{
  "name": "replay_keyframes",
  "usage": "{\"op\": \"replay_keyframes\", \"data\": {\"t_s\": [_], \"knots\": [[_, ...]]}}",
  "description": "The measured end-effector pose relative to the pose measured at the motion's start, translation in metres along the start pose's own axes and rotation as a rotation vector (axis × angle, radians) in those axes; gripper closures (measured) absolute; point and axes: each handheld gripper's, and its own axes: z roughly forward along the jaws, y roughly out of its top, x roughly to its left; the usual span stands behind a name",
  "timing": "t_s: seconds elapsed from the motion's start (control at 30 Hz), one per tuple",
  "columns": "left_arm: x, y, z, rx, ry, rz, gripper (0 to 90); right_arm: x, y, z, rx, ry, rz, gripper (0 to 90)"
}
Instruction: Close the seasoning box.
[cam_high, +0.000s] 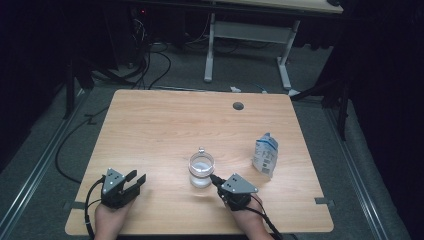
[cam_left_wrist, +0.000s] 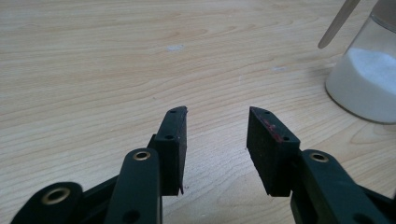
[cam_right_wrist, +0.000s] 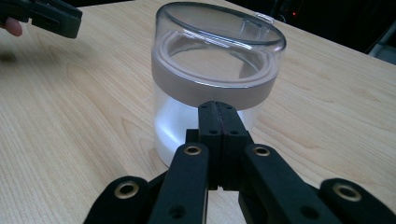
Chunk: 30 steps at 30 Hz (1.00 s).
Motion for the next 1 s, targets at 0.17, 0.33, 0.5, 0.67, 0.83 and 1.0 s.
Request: {"op": "replay_keyframes", "data": {"t_s": [0.17, 0.33, 0.5, 0.67, 0.83, 1.0], "knots": [[0.002, -0.001, -0.003, -0.005, 0.01, -0.001, 58.3, 0.001, 0.001, 0.003, -0.004, 0.006, -0.007, 90.0], [0.003, -0.002, -0.005, -0.004, 0.012, -0.009, 58.4, 0.001, 0.002, 0.004, -0.004, 0.007, -0.008, 90.0], [0.002, -0.002, -0.005, -0.007, 0.014, -0.003, 58.4, 0.001, 0.002, 0.004, -0.004, 0.007, -0.007, 90.0], [0.002, -0.001, -0.004, -0.008, 0.01, -0.003, 58.4, 0.0, 0.002, 0.002, -0.01, 0.003, -0.001, 88.7], [-0.001, 0.0, -0.001, -0.005, -0.004, -0.006, 58.3, -0.006, 0.0, -0.002, -0.015, -0.012, 0.028, 85.7], [-0.006, 0.002, 0.004, -0.002, -0.021, 0.006, 58.3, -0.013, -0.005, -0.006, -0.01, -0.028, 0.043, 80.6]]}}
